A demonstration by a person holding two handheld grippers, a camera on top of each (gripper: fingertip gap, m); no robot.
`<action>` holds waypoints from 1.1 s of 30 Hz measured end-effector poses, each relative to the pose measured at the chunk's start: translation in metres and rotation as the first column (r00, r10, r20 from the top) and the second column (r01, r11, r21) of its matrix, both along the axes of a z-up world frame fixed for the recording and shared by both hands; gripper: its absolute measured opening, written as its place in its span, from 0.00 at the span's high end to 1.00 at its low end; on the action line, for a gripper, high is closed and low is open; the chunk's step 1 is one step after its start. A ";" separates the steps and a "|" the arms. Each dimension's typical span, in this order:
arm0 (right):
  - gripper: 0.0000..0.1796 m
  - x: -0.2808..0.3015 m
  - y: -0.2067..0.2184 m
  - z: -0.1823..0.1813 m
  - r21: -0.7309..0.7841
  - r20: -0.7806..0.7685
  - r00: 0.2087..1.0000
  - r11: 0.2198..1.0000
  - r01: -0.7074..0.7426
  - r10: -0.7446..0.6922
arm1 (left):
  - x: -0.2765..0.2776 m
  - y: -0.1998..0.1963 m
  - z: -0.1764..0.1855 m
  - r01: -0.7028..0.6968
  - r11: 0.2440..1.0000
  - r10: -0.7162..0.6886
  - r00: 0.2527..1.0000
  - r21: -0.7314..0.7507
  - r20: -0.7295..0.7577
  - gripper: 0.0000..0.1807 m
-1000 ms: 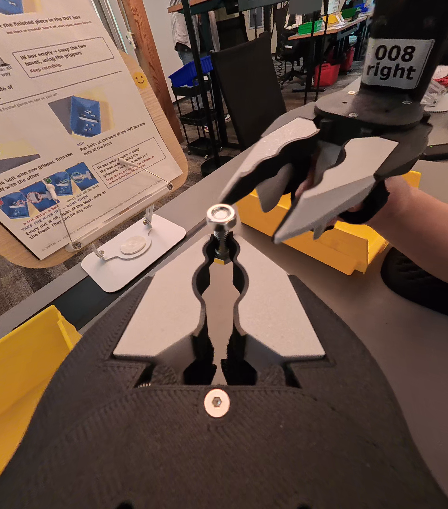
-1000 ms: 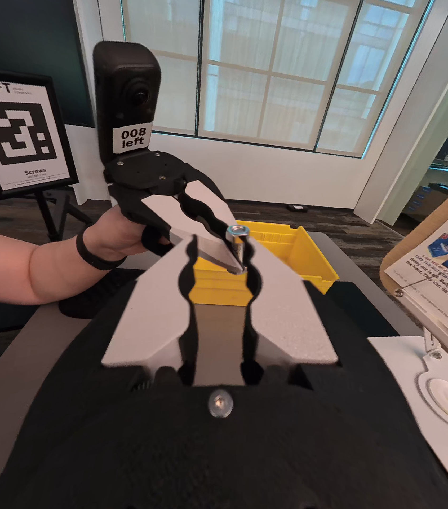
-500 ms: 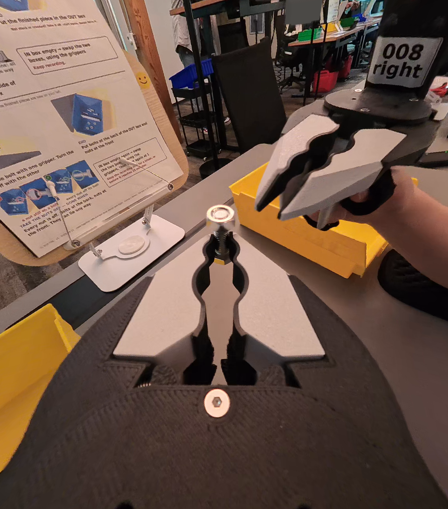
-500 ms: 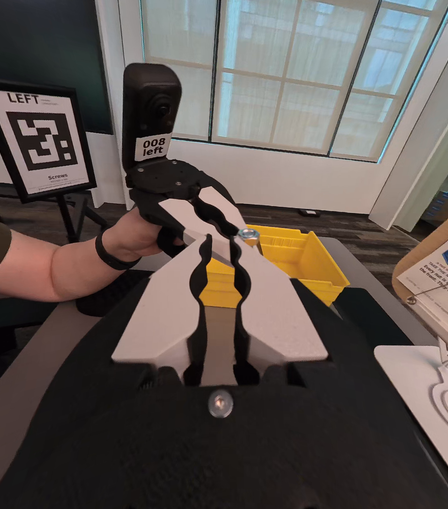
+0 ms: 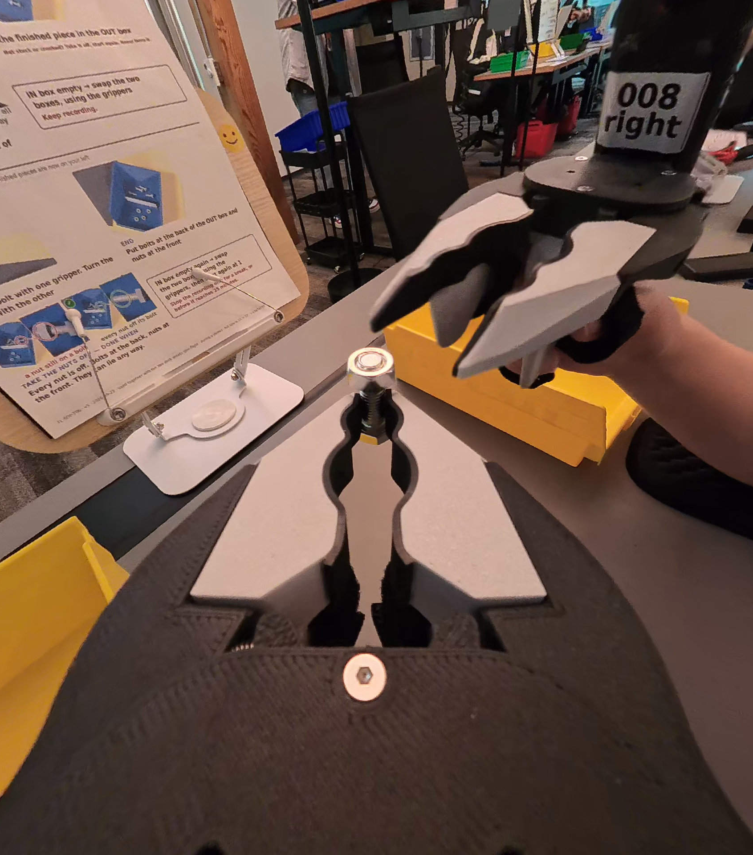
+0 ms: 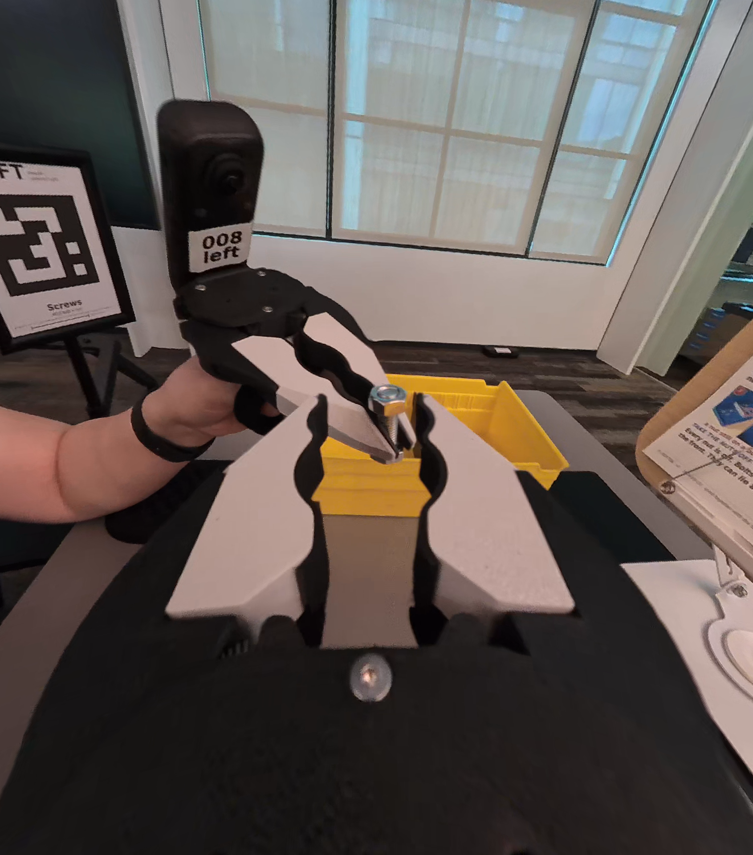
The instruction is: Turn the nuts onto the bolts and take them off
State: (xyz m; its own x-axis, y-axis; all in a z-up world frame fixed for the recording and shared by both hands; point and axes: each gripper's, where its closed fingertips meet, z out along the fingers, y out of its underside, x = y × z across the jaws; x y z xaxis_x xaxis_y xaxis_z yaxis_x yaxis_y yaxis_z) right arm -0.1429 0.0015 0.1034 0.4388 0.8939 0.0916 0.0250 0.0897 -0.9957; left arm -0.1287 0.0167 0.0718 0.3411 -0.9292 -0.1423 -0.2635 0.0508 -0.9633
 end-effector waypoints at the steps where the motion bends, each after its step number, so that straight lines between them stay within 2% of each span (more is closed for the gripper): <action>1: 0.78 -0.002 0.000 -0.002 -0.005 0.008 1.000 1.000 -0.004 0.004 | 0.001 -0.001 -0.001 0.002 1.000 -0.002 1.000 0.003 -0.005 0.96; 4: 0.78 -0.007 -0.002 -0.007 -0.009 0.030 0.999 1.000 -0.021 0.021 | 0.002 -0.001 -0.002 0.003 1.000 -0.003 1.000 0.007 -0.010 0.96; 5: 0.82 -0.006 -0.002 -0.006 0.006 0.033 0.999 1.000 -0.009 0.008 | 0.001 -0.001 -0.002 0.003 1.000 -0.003 1.000 0.005 -0.011 0.96; 7: 1.00 -0.003 -0.010 -0.002 0.034 0.027 0.998 0.998 -0.050 0.049 | 0.000 0.001 0.000 -0.004 1.000 0.004 1.000 0.002 0.001 0.96; 9: 0.96 0.000 -0.008 0.004 0.016 -0.020 0.999 0.999 -0.040 0.040 | -0.001 0.001 0.001 -0.001 1.000 0.001 1.000 -0.004 0.003 0.96; 12: 0.82 0.000 0.000 0.001 -0.005 -0.018 1.000 1.000 -0.008 0.008 | 0.002 -0.002 -0.001 0.013 1.000 -0.013 1.000 -0.009 -0.001 0.96; 15: 0.79 -0.007 -0.001 -0.005 -0.011 0.007 1.000 1.000 -0.023 0.023 | 0.003 -0.003 -0.003 0.013 1.000 -0.013 1.000 0.001 -0.013 0.96; 17: 0.83 -0.005 -0.001 -0.005 0.000 0.021 1.000 1.000 -0.008 0.008 | 0.003 -0.002 -0.003 0.011 1.000 -0.011 1.000 -0.001 -0.015 0.96; 19: 1.00 -0.003 -0.011 0.000 0.024 0.013 0.998 0.998 -0.059 0.058 | 0.001 0.000 -0.001 0.004 1.000 -0.004 1.000 -0.007 -0.002 0.96; 20: 0.99 0.000 -0.010 0.004 0.018 -0.015 0.998 0.998 -0.053 0.053 | 0.000 0.000 0.000 0.002 1.000 -0.002 1.000 -0.008 0.003 0.96; 24: 0.80 0.001 0.001 0.001 -0.011 -0.020 1.000 1.000 0.002 -0.003 | 0.002 -0.003 -0.001 0.022 1.000 -0.022 1.000 -0.019 0.004 0.96; 26: 0.79 -0.006 0.000 -0.005 -0.020 0.001 1.000 1.000 -0.015 0.015 | 0.004 -0.005 -0.003 0.027 1.000 -0.027 1.000 -0.013 -0.008 0.96; 29: 0.82 -0.008 0.001 -0.008 -0.008 0.023 1.000 1.000 -0.006 0.006 | 0.004 -0.004 -0.003 0.023 1.000 -0.023 1.000 -0.008 -0.010 0.96; 32: 0.99 0.002 0.001 -0.002 0.034 0.020 0.999 0.999 0.031 -0.031 | 0.003 -0.005 0.000 0.030 0.999 -0.030 0.999 -0.020 0.010 0.96; 33: 1.00 0.004 -0.003 0.002 0.032 -0.005 1.000 0.999 0.004 -0.004 | 0.002 -0.003 0.001 0.021 1.000 -0.021 1.000 -0.017 0.012 0.96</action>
State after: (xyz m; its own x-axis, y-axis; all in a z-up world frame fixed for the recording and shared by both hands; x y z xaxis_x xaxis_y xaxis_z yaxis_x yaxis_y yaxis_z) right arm -0.1392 -0.0010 0.1056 0.4425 0.8889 0.1183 0.0205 0.1219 -0.9923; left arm -0.1270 0.0133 0.0728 0.3227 -0.9385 -0.1226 -0.2511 0.0400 -0.9671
